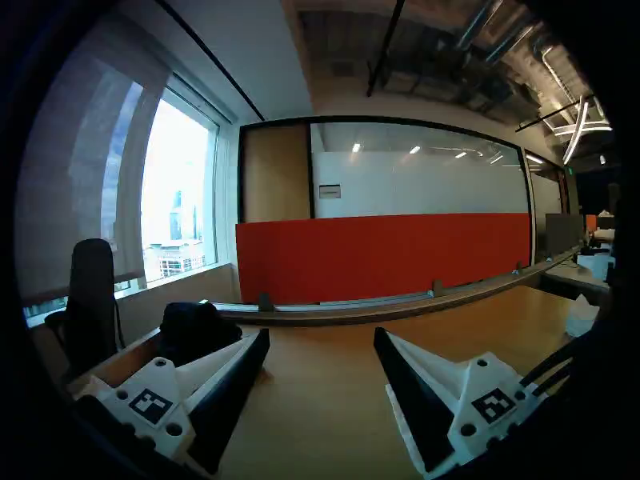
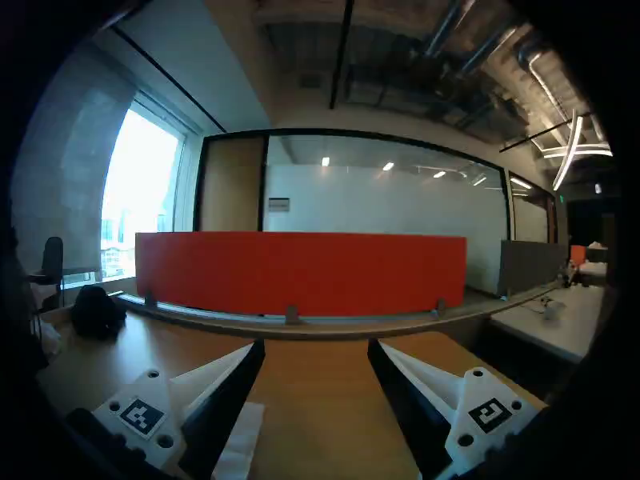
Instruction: Fold towel
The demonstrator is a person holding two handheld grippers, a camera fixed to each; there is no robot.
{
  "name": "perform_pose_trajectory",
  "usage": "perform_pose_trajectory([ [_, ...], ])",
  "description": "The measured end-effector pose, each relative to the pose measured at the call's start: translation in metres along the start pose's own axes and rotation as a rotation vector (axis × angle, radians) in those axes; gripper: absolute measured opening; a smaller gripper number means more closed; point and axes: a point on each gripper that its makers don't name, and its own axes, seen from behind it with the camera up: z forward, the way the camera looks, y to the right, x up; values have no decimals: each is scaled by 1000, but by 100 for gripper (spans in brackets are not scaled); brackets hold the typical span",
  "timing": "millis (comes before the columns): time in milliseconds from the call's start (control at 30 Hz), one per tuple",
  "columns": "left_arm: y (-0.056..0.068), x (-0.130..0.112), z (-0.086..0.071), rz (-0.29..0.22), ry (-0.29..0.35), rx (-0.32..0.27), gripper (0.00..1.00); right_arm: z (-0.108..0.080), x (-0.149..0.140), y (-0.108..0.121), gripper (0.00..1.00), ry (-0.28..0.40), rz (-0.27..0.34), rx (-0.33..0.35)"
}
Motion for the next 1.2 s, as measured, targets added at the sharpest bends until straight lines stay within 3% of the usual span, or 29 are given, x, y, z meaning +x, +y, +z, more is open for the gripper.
perform_pose_trajectory([
  [267, -11, 34, -2, 40, -15, 6, 97, -3, 49, -1, 100, 12, 6, -7],
  [500, -12, 48, -4, 50, -36, -4, 97, -8, 63, 2, 100, -12, 0, -15],
  [667, -2, 49, -6, 45, -68, -48, 97, -11, 57, -2, 100, -57, -21, 19],
  [1200, 41, 29, -13, 64, -220, -269, 97, -16, 27, -48, 100, -229, -148, 268],
])
